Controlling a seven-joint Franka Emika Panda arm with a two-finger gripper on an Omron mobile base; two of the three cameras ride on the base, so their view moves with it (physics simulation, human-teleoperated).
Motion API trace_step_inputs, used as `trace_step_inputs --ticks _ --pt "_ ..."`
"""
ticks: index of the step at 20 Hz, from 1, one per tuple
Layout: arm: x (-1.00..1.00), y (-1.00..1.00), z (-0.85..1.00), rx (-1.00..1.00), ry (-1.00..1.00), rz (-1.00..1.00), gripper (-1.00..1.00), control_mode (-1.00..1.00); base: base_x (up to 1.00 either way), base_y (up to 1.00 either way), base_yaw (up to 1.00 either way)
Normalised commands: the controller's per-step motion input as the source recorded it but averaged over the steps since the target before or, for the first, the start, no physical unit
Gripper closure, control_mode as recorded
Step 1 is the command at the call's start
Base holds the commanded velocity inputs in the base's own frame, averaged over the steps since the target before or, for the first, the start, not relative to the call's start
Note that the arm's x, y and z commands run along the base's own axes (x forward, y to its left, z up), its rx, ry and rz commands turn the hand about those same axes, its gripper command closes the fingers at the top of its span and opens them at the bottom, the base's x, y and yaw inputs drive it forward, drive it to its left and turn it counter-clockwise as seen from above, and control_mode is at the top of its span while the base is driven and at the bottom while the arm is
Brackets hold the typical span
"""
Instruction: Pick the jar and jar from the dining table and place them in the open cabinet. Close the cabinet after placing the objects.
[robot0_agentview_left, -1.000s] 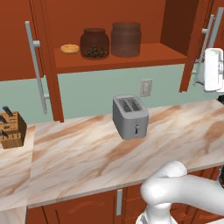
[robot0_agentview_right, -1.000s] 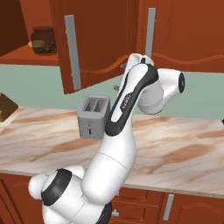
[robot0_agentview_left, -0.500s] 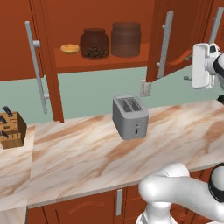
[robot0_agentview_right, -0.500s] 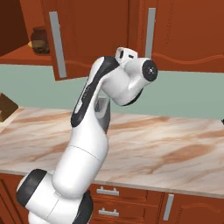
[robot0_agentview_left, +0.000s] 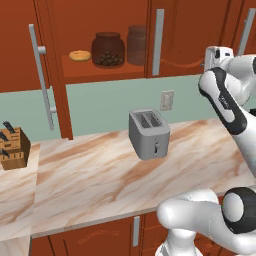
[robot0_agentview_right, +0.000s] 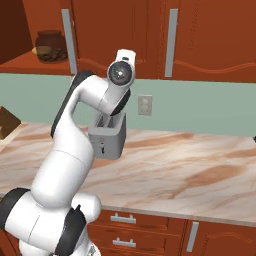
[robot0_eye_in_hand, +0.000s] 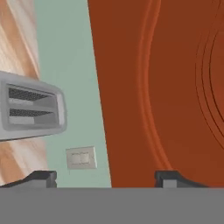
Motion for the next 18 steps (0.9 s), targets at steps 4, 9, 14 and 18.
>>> trace_step_inputs --ticks 4,9,14,18 --pt "0.61 0.7 0.0 -0.19 0.0 -0.3 -1.0 -1.0 0.0 0.0 0.0" --pt "0.29 0.51 0.0 -0.13 0.0 -0.19 -1.0 -1.0 0.0 0.0 0.0" --pt "-0.42 0.53 0.0 -0.17 0.0 -0.01 -1.0 -1.0 0.0 0.0 0.0" --pt "-0.69 0.58 -0.02 -0.18 0.0 0.0 -1.0 -1.0 0.0 0.0 0.0"
